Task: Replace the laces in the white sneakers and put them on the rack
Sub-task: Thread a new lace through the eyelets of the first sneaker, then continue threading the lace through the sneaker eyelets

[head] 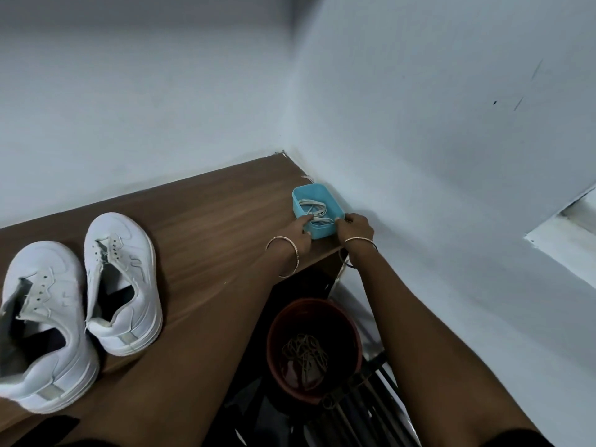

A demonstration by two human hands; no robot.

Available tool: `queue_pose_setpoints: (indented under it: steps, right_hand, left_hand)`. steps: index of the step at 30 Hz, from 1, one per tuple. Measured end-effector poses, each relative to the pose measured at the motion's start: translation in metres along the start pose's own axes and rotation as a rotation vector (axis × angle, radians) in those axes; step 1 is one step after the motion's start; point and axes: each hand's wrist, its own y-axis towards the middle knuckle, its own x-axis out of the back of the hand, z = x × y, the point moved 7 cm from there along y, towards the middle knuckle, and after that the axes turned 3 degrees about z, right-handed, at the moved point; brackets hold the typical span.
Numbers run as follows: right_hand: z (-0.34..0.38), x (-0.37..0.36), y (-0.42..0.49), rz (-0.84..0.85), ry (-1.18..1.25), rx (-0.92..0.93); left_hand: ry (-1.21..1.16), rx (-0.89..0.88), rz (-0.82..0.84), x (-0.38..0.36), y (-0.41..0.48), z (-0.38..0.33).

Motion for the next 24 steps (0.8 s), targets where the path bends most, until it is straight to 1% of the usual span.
queue_pose_setpoints:
  steps: [3,9,14,17,19,24]
  right_hand:
    - [0.0,-0.001,0.001,-0.025,0.084,-0.026]
    - [0.005,-0.005,-0.007,-0.044,0.184,-0.065]
    - [0.015,-0.02,-0.032,-0.048,0.25,-0.064]
    - [0.022,-0.047,-0.046,0.014,0.361,-0.055]
    - [0.026,-0.061,-0.059,0.023,0.394,-0.048]
    - [0.041,-0.093,-0.103,0.08,0.425,-0.042]
  left_hand:
    - [0.005,0.032,0.034,-0.004,0.006,0.005]
    - [-0.05,0.012,-0.033,0.016,-0.015,-0.004]
    - [-0.165,0.01,-0.13,0.035,-0.052,0.007]
    - [-0.194,0.023,-0.192,0.052,-0.083,0.017]
    - [-0.215,0.031,-0.239,0.063,-0.099,0.023]
    - [-0.215,0.115,-0.382,0.096,-0.142,0.047]
